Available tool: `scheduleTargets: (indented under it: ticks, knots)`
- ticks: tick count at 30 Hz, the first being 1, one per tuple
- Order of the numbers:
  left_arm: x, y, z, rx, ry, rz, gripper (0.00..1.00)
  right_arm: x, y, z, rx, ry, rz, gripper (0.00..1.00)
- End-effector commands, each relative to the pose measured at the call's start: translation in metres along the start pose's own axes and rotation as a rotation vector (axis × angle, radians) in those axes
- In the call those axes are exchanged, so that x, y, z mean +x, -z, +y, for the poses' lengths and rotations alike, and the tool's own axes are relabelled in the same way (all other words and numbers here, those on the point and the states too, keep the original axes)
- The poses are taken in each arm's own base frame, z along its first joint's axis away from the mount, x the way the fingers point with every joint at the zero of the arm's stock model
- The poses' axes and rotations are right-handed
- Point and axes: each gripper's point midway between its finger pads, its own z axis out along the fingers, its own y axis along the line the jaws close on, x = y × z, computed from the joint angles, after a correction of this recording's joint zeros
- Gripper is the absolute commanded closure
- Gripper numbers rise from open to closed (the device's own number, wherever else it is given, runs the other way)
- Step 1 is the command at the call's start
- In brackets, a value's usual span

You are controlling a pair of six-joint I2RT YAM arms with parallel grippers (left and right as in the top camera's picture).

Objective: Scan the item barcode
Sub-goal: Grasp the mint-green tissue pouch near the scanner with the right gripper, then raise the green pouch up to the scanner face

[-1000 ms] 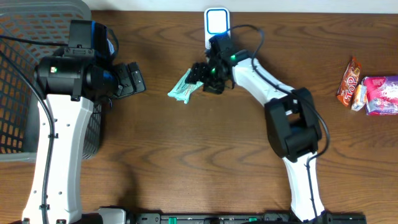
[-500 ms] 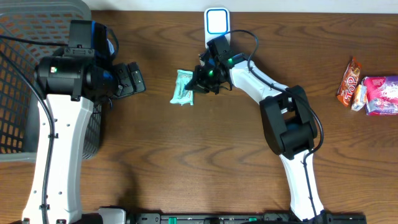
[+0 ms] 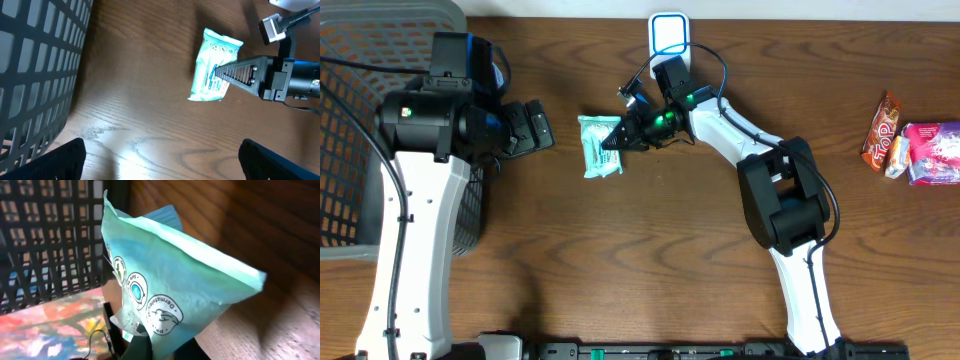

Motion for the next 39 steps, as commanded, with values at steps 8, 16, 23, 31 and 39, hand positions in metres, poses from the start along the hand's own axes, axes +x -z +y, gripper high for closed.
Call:
scheduleTargets:
  ticks: [8,16,23,31,39]
  knots:
    - [0.000,0.001,0.003,-0.009,0.012,-0.005,0.02,0.003,0.007,-0.046,0.270,-0.197,-0.053,0.99]
    - [0.000,0.001,0.003,-0.009,0.012,-0.005,0.02,0.020,0.055,-0.075,0.659,-0.278,-0.100,0.99]
    - [0.000,0.001,0.003,-0.009,0.012,-0.004,0.02,0.007,0.171,-0.035,1.141,-0.145,-0.358,0.99]
    - [0.000,0.001,0.003,-0.009,0.012,-0.004,0.02,0.045,0.292,-0.010,1.844,-0.133,-0.540,0.99]
    - [0.000,0.001,0.003,-0.009,0.012,-0.005,0.02,0.053,0.300,-0.030,2.013,-0.166,-0.551,0.99]
